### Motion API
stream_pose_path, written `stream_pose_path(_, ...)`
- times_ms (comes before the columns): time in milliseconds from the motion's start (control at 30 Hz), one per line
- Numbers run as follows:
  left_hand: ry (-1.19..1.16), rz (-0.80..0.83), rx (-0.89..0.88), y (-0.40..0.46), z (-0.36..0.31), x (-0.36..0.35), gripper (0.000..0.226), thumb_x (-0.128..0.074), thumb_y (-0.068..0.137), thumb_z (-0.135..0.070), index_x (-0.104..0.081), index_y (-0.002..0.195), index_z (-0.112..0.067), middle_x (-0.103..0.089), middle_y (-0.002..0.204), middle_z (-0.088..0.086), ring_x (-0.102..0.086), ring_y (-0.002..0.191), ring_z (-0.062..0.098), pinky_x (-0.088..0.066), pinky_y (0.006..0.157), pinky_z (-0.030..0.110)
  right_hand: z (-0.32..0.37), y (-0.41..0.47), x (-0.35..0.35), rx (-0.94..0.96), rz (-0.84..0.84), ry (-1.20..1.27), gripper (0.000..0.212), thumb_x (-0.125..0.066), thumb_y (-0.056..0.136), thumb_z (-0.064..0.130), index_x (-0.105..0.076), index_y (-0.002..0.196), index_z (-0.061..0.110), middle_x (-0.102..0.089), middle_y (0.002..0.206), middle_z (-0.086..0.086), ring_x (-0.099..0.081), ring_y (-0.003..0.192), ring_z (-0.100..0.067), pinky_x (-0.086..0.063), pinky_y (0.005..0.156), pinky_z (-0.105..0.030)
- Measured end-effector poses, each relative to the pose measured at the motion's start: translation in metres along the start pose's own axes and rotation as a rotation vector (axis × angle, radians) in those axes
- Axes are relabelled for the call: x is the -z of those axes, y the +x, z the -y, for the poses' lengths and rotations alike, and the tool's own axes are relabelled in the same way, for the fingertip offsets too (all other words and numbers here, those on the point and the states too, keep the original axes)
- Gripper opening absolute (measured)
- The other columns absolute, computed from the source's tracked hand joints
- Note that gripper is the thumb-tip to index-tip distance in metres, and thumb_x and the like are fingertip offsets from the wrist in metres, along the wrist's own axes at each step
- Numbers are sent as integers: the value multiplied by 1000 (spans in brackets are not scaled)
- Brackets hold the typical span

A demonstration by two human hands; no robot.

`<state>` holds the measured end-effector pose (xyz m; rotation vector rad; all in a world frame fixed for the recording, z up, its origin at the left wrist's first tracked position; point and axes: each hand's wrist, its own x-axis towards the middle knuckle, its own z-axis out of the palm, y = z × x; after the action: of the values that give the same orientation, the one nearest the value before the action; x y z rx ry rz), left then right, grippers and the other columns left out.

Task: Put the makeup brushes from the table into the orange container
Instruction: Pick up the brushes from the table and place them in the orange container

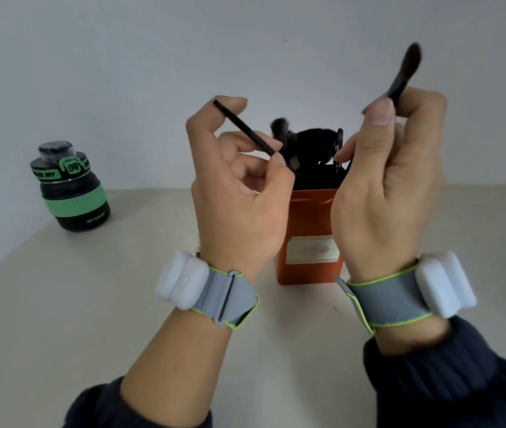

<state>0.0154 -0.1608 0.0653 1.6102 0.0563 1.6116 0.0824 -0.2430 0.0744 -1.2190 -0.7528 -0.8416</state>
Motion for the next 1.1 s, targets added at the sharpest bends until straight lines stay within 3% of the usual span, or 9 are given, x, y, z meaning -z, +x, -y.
stream_pose_path(167, -23, 5, -14, 1, -1, -2, 7, -44, 97, -27, -47, 95, -33, -64, 80, -8, -64, 54, 19, -53, 50, 30, -3, -1, -2, -46, 10, -91, 36, -33, 104, 38, -47, 80, 15, -52, 58, -3, -53, 56, -21, -43, 57, -43)
stream_pose_path(233, 29, 10, -28, 1, 1, -3, 12, -42, 99, -31, -52, 92, -29, -65, 82, -9, -64, 57, 19, -53, 52, 32, -4, -2, -1, -24, 42, -116, 42, -36, 104, 34, -55, 79, 7, -56, 64, -5, -54, 62, -24, -43, 60, -45)
stream_pose_path(367, 143, 30, -27, -3, 3, -3, 13, -52, 96, -22, -64, 102, -25, -69, 86, -2, -62, 66, 22, -56, 63, 48, -3, -2, 0, 13, 56, -100, 23, -45, 103, 21, -65, 101, 9, -59, 74, 6, -59, 68, -17, -47, 61, -33)
stream_pose_path(500, 84, 42, 33, -3, 3, -5, 36, -57, 90, -13, -49, 114, -38, -69, 76, -1, -61, 56, 27, -55, 57, 49, -3, -3, 0, -4, 78, -81, 19, -47, 103, 21, -64, 101, 13, -58, 72, 10, -58, 65, -16, -47, 60, -36)
stream_pose_path(633, 75, 45, 3, -2, 5, -4, 20, -51, 96, -20, -54, 98, -39, -68, 78, -6, -61, 52, 19, -55, 56, 42, -5, -2, -1, 25, 83, -152, 32, -47, 103, 25, -65, 83, 7, -61, 73, -5, -55, 68, -23, -43, 62, -39)
stream_pose_path(733, 176, 52, 11, -2, 11, -4, 16, -56, 95, -19, -64, 92, -33, -65, 81, -7, -61, 63, 14, -56, 65, 42, -7, -2, -1, 16, 132, -190, 21, -54, 98, 18, -68, 85, 8, -64, 78, -7, -58, 70, -23, -45, 63, -38)
stream_pose_path(800, 264, 65, 4, -4, 13, -5, 14, -62, 90, -17, -70, 89, -29, -58, 85, -12, -55, 63, 5, -51, 66, 24, -9, -2, -1, -8, 169, -209, 15, -56, 92, 15, -65, 83, 9, -61, 77, -3, -57, 70, -25, -45, 64, -39)
stream_pose_path(867, 321, 93, 18, -6, 14, -6, 11, -67, 87, -17, -74, 86, -26, -49, 87, -15, -47, 59, 5, -42, 64, 14, -10, -2, -1, -16, 203, -270, 13, -57, 87, 15, -62, 76, 9, -55, 78, -2, -55, 74, -28, -43, 67, -40)
stream_pose_path(1100, 347, 162, 32, -6, 16, -3, 12, -68, 88, -19, -75, 94, -25, -45, 95, -12, -48, 70, 4, -45, 68, 19, -11, -4, -1, -64, 339, -417, 16, -56, 85, 23, -67, 79, 12, -51, 84, -1, -54, 88, -31, -40, 76, -40)
